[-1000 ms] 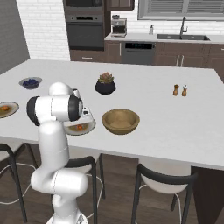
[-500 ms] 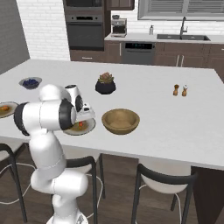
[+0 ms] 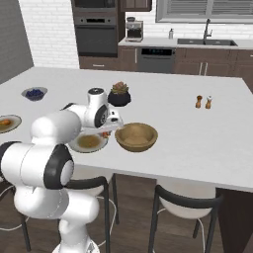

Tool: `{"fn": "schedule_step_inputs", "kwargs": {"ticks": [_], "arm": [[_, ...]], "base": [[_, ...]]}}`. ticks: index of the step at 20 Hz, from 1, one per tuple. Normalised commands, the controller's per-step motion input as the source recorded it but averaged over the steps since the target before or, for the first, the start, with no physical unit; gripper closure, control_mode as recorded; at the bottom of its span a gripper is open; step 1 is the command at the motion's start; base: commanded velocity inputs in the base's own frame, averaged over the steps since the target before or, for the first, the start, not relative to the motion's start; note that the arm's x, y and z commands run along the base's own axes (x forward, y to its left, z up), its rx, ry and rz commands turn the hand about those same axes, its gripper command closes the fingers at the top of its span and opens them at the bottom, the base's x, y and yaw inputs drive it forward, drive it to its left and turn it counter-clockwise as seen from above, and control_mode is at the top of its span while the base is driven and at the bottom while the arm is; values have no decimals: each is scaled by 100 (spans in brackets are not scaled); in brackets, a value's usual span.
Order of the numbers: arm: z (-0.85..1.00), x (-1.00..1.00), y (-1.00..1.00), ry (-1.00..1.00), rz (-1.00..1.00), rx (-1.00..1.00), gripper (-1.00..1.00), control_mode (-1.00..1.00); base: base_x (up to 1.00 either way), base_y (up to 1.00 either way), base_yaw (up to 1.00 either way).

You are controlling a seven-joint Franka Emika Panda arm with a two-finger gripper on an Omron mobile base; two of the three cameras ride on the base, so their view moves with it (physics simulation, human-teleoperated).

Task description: Pick the chicken drumstick and carrot from their plates and place them in the bowl. Then put the bowl in the fridge.

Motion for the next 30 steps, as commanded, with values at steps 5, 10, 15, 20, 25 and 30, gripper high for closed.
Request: {"fn": "schedule_step_inputs", "kwargs": {"ticks": [5,10,15,20,25,30], "arm": [[34,19,-100,0,-19,2,100,-100],[-16,83,-87,4,-6,0,100,-100],[-50,63,-22,8,0,4,100,-100],[-42,16,-6,6,0,9,100,-100],[-31,0,0,1,0,5,-100,-100],[-2,0,0,0,0,1,-100,-100]], "base": [[0,0,0],[0,0,0],[0,0,0],[0,0,0],[0,0,0],[0,0,0]]}}
